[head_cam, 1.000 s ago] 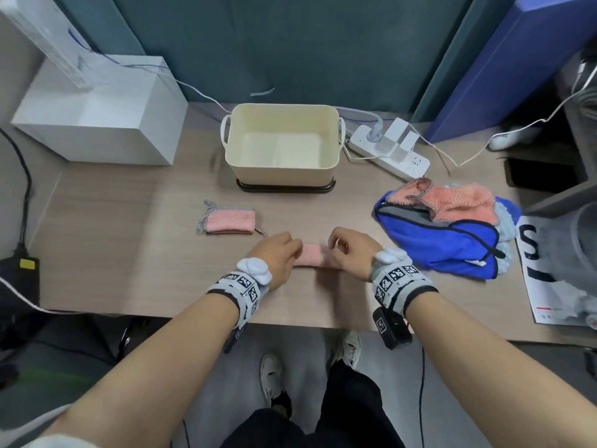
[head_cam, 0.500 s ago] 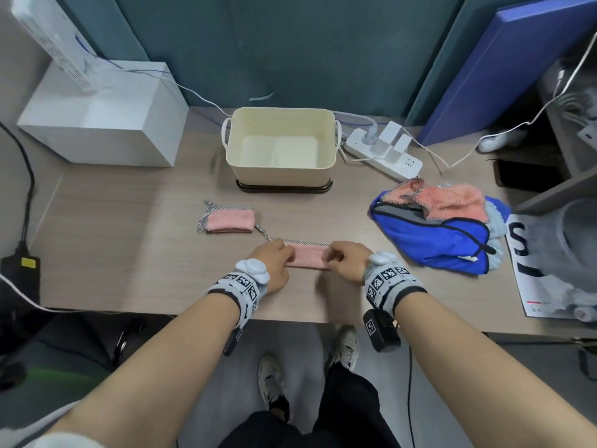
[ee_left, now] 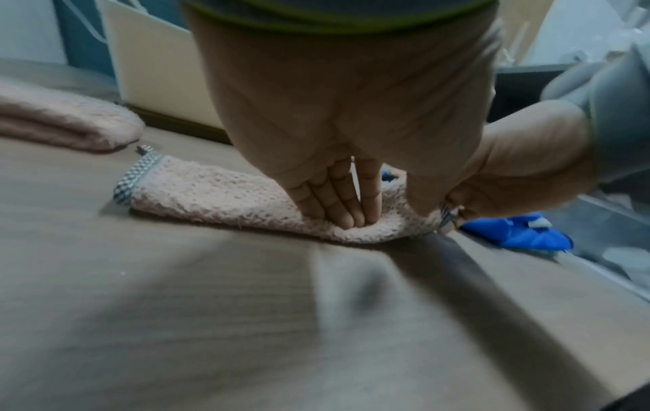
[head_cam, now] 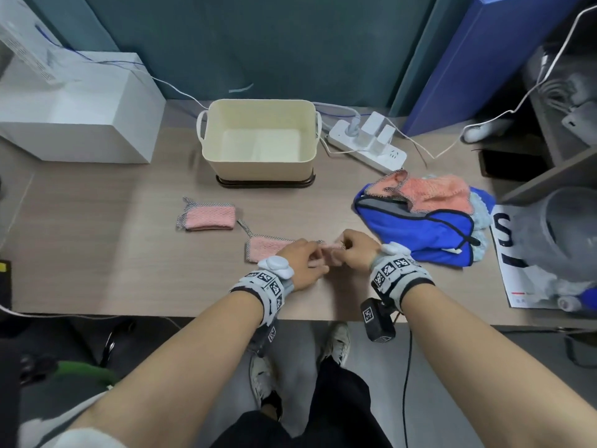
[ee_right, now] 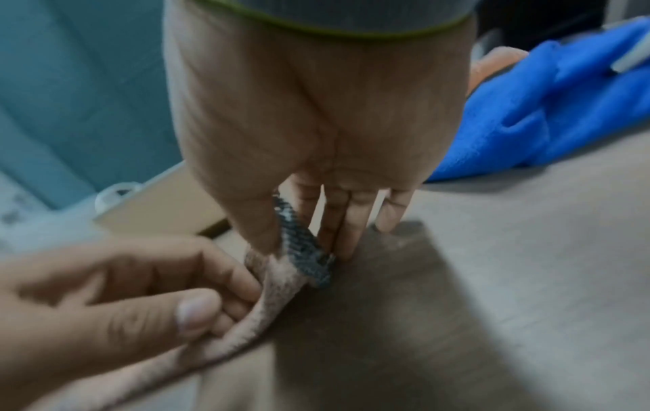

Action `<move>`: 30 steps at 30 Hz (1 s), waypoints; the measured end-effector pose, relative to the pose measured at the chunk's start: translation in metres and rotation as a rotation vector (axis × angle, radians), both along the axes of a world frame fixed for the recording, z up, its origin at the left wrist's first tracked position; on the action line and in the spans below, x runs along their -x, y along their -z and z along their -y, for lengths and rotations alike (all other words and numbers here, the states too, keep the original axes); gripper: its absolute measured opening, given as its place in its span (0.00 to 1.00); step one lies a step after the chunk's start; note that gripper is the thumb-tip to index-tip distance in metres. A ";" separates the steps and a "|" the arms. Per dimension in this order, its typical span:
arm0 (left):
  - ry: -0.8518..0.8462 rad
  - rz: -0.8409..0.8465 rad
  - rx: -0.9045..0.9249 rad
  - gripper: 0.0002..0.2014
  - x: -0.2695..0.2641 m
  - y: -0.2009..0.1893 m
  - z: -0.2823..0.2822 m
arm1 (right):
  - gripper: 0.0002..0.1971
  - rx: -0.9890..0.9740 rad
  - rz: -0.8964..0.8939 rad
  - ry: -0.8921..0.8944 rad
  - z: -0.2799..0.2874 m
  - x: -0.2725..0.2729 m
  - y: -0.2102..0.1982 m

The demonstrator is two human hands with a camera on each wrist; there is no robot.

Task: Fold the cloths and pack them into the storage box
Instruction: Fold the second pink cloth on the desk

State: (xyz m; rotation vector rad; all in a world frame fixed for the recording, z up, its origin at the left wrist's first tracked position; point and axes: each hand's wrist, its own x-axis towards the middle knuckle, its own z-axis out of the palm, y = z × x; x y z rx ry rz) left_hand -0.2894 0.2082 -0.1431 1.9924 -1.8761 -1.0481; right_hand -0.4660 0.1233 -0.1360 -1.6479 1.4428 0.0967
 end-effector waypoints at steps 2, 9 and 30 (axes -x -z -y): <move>-0.107 -0.084 -0.013 0.21 -0.004 -0.005 0.001 | 0.16 -0.080 0.242 0.137 0.002 -0.009 -0.013; -0.346 -0.184 -0.060 0.19 -0.030 -0.028 -0.006 | 0.24 -0.350 0.522 0.258 0.001 -0.045 -0.044; -0.606 0.150 -0.099 0.22 -0.110 0.022 -0.040 | 0.07 0.044 -0.015 -0.202 -0.025 -0.090 0.007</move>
